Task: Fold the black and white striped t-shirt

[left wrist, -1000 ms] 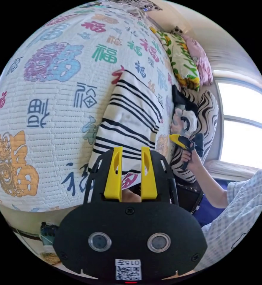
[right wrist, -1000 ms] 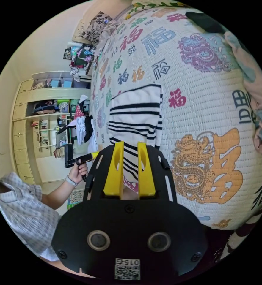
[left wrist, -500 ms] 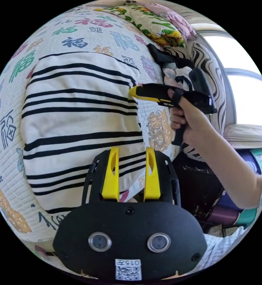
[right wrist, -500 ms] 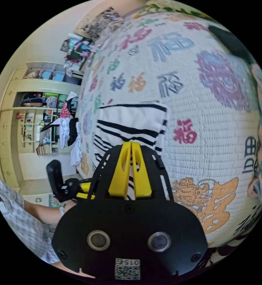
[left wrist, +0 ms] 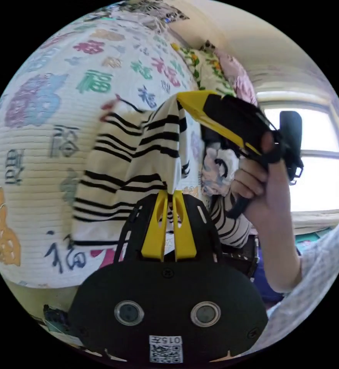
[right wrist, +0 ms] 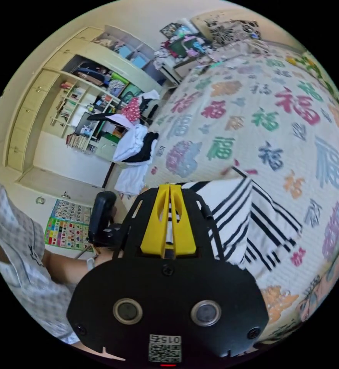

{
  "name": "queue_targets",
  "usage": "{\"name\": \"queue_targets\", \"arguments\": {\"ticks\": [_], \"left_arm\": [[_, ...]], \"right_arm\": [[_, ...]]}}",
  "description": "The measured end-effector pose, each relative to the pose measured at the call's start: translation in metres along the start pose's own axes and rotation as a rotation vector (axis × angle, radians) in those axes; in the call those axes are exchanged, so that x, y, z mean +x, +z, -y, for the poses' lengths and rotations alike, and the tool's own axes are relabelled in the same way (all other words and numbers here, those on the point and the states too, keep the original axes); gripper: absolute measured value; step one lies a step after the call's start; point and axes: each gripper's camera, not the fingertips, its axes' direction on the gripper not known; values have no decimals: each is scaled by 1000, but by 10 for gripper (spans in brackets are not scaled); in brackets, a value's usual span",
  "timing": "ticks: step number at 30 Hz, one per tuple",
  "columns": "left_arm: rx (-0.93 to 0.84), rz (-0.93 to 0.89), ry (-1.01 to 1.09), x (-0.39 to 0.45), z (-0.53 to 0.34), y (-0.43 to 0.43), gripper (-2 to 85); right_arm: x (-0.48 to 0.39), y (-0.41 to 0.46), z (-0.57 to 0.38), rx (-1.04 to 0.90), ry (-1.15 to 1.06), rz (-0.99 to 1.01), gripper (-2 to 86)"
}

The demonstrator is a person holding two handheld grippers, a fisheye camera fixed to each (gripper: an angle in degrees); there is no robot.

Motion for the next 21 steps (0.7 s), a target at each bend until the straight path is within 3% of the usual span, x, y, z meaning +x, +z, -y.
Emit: {"name": "queue_targets", "arguments": {"ticks": [3, 6, 9, 11, 14, 17, 21], "left_arm": [[130, 139, -57, -60, -7, -103, -1], [120, 444, -178, -137, -10, -168, 5], [56, 453, -260, -187, -15, -189, 15], [16, 455, -202, -188, -15, -185, 24], [-112, 317, -139, -186, -16, -147, 55], [-188, 41, -192, -192, -25, -90, 73], [-265, -84, -238, -190, -33, -23, 96]], "right_arm": [[-35, 44, 42, 1, -67, 126, -1], [-56, 101, 68, -222, -107, 328, 12], [-53, 83, 46, -189, -156, 362, 24], [-23, 54, 10, -169, -88, 319, 46], [30, 19, -49, -188, 69, 136, 62], [77, 1, -106, -336, 250, -64, 79], [112, -15, -153, -360, 457, -69, 83]]}}
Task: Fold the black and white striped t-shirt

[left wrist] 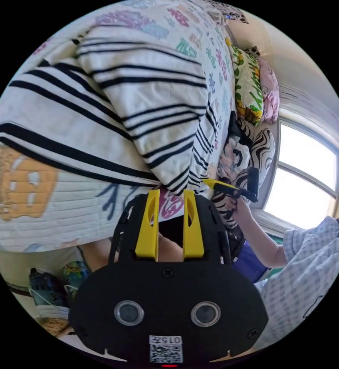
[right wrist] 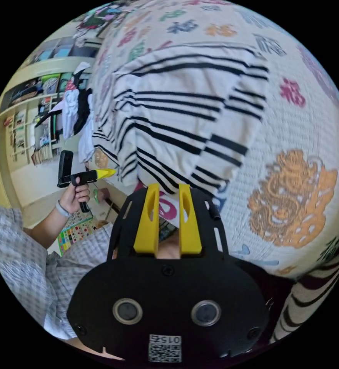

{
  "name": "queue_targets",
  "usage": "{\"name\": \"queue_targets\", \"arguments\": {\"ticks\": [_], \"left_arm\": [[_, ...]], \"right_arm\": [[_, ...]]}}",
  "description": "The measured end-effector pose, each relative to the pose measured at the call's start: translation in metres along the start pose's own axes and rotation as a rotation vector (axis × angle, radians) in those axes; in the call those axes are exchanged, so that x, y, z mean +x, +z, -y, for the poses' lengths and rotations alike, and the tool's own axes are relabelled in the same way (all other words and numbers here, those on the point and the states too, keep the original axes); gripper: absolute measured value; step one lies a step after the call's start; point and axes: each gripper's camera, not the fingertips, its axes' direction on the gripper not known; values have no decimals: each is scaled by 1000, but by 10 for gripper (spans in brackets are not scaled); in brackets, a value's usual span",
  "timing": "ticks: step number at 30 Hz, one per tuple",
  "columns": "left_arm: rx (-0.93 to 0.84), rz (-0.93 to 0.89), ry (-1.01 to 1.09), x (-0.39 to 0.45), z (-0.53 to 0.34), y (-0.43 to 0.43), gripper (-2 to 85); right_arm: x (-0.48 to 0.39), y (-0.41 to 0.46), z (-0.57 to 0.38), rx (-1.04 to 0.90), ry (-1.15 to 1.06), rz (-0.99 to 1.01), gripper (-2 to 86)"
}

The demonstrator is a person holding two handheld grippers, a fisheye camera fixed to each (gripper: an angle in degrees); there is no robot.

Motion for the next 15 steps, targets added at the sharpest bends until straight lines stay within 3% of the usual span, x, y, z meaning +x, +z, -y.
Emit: {"name": "queue_targets", "arguments": {"ticks": [5, 11, 15], "left_arm": [[-7, -102, -83, -12, 8, 20, 49], [60, -191, -60, -20, 15, -38, -3], [200, -351, -22, -10, 30, -110, -6]], "right_arm": [[32, 10, -5, -5, 91, 185, 68], [50, -23, -15, 112, 99, 423, 13], [59, -69, -23, 245, 97, 562, 7]]}}
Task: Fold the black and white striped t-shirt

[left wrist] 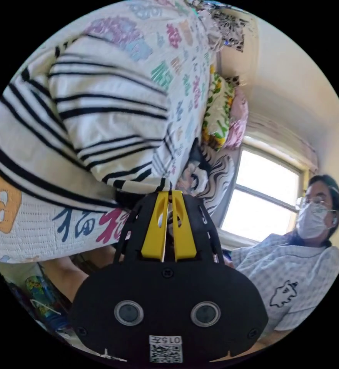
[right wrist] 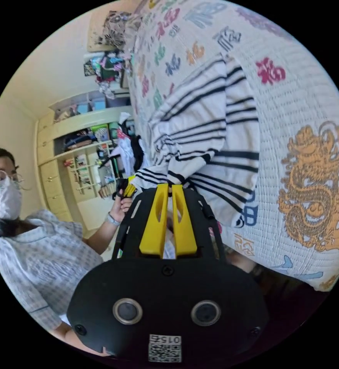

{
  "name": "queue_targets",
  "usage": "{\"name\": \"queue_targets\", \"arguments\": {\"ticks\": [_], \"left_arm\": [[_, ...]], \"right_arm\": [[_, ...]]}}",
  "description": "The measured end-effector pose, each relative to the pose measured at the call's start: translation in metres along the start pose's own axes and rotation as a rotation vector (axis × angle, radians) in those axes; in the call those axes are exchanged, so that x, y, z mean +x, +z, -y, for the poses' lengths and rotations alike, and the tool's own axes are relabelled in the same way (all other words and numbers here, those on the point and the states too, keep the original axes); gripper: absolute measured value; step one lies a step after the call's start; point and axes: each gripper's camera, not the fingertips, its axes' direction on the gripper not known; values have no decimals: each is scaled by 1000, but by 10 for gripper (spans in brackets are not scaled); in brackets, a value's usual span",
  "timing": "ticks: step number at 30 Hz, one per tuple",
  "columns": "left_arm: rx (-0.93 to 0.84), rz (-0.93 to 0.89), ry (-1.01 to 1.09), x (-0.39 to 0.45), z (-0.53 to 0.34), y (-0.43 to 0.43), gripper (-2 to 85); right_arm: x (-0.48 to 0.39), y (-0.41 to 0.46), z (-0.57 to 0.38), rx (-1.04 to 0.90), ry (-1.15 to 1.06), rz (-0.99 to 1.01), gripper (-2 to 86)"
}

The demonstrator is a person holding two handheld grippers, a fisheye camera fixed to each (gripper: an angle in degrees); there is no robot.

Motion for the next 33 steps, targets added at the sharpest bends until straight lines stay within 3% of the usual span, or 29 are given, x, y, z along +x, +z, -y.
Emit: {"name": "queue_targets", "arguments": {"ticks": [9, 13, 15, 18, 21, 23, 28, 33], "left_arm": [[187, -136, 195, 84, 165, -81, -3], [356, -192, 218, 90, 280, -65, 26], [415, -121, 269, 90, 314, -56, 59], [524, -180, 248, 71, 320, -55, 82], [450, -231, 298, 50, 293, -71, 87], [384, -106, 318, 38, 260, -88, 90], [185, 638, 158, -6, 143, -132, 118], [31, 895, -20, -51, 95, -139, 129]], "right_arm": [[-59, -103, 116, 250, -121, 118, 8], [-92, -121, 230, 353, -205, -26, 19], [-96, -115, 272, 354, -189, -171, 31], [-91, -107, 291, 333, -127, -269, 47], [-87, -107, 248, 318, -264, -184, 60], [-72, -99, 190, 240, -270, -266, 63], [-12, -66, 68, -30, -9, -467, 84], [23, -43, 9, -122, 196, -442, 95]]}}
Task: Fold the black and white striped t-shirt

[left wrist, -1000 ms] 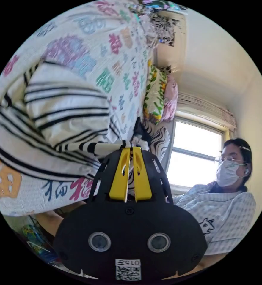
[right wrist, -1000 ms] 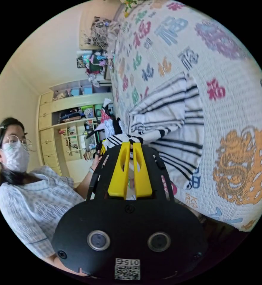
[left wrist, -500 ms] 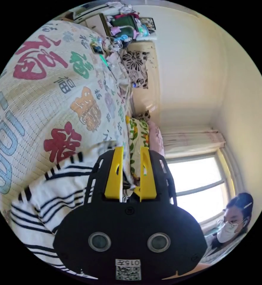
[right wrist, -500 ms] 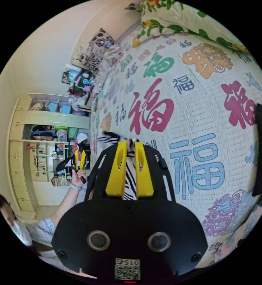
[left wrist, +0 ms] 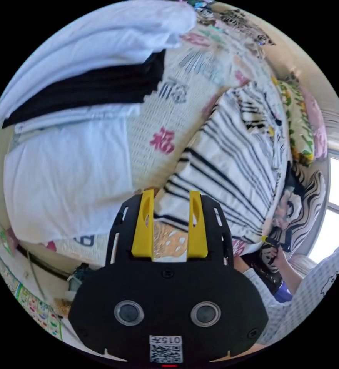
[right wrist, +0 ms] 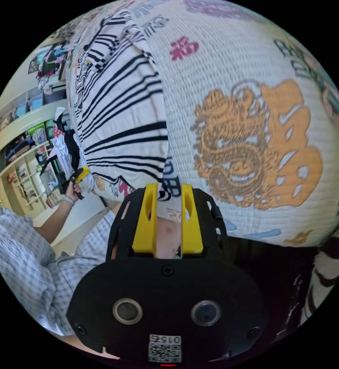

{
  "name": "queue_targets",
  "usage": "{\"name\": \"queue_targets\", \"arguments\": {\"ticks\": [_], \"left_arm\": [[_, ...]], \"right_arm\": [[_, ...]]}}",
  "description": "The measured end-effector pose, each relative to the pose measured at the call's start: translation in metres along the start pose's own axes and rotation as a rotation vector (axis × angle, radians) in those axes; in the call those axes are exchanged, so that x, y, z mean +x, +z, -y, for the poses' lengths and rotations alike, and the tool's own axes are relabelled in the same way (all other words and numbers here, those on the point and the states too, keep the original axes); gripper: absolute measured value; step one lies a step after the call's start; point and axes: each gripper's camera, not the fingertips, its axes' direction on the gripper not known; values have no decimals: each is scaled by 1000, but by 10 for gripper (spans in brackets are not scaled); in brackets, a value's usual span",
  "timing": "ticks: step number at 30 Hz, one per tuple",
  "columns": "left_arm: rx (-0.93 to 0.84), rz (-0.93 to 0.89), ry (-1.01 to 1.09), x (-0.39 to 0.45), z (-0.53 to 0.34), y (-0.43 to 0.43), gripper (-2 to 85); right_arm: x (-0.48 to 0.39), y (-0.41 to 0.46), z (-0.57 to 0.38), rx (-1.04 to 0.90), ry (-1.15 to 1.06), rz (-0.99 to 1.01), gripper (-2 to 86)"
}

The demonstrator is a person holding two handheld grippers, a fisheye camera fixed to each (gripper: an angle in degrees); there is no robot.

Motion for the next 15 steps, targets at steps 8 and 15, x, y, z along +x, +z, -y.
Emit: {"name": "queue_targets", "arguments": {"ticks": [8, 15], "left_arm": [[-46, 90, 15, 19, 6, 24, 50], [-58, -113, 65, 20, -9, 13, 0]], "right_arm": [[-12, 15, 24, -121, -28, 99, 11], [-2, -33, 8, -93, -46, 180, -6]]}}
